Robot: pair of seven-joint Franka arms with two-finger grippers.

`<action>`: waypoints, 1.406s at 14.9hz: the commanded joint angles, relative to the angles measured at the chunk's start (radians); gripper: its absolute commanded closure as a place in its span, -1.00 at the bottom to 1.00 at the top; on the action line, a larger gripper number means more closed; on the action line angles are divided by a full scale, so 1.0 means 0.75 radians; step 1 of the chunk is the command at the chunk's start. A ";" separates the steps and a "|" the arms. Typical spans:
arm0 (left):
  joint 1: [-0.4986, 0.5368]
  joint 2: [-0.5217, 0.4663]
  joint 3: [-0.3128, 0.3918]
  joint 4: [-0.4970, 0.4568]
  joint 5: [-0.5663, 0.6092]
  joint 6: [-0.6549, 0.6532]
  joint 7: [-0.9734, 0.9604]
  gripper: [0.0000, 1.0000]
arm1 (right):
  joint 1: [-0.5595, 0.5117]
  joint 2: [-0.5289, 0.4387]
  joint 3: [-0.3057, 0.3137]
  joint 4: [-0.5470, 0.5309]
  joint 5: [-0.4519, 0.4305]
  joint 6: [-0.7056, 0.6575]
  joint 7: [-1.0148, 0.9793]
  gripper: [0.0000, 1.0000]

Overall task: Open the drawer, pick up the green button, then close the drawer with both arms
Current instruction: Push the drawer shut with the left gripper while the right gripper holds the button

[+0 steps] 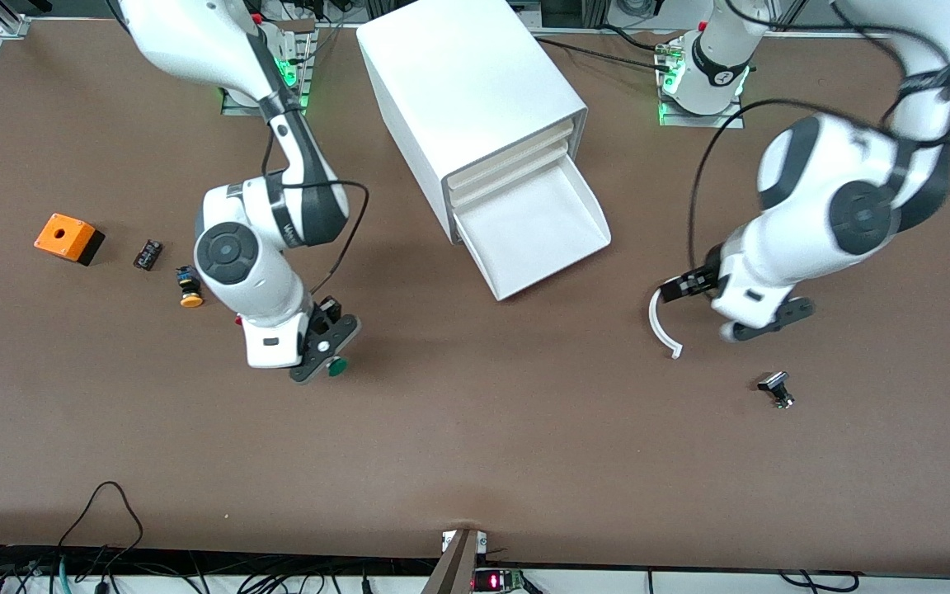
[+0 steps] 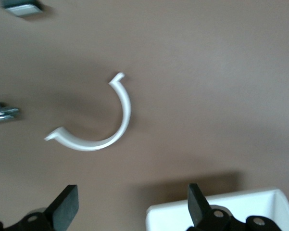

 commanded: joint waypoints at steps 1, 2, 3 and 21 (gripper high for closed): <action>-0.051 0.114 0.002 -0.073 0.016 0.284 -0.104 -1.00 | -0.068 -0.038 0.016 -0.141 0.000 0.129 0.005 0.29; -0.061 0.163 0.002 -0.089 0.031 0.385 -0.119 -1.00 | -0.094 -0.028 0.016 -0.157 -0.016 0.162 -0.013 0.29; -0.082 0.208 0.004 -0.093 0.031 0.473 -0.151 -1.00 | -0.129 -0.009 0.022 -0.168 -0.053 0.193 -0.050 0.29; -0.278 0.123 -0.311 -0.568 -0.280 0.560 -0.289 -1.00 | -0.211 -0.070 0.230 -0.482 -0.070 0.281 0.594 0.28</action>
